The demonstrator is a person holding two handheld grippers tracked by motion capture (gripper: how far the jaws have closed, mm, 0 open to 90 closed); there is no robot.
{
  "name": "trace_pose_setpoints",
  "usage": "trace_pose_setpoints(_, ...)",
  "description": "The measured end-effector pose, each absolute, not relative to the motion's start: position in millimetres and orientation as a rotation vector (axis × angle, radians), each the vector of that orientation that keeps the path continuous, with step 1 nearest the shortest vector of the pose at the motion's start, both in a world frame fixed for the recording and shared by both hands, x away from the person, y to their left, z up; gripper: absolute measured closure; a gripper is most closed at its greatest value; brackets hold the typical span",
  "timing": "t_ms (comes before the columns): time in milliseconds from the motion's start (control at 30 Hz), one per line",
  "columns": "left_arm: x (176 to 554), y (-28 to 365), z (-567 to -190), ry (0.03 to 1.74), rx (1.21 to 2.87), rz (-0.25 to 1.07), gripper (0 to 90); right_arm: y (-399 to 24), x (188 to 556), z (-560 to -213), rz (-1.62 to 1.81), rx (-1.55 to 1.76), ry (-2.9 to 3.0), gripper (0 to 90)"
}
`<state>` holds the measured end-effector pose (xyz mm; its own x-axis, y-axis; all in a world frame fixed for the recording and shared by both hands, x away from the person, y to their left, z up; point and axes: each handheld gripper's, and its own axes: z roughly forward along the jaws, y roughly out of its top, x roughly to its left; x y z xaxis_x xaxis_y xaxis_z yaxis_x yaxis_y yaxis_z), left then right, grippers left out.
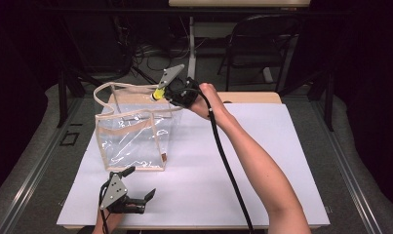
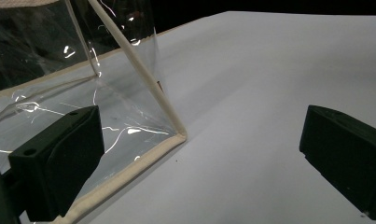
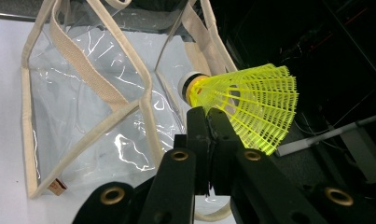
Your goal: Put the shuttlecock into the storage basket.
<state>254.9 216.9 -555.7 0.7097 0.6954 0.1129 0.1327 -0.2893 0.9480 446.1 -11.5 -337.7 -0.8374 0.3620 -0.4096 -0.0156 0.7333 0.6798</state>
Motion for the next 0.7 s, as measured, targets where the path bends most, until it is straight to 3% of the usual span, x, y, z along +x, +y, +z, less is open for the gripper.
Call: trace_pose_setpoints(700, 254.7, 216.9, -555.7, 0.652, 1.811, 0.634, 0.0, -2.6, 451.0, -344.9, 0.905, 0.275, 2.451, 89.1)
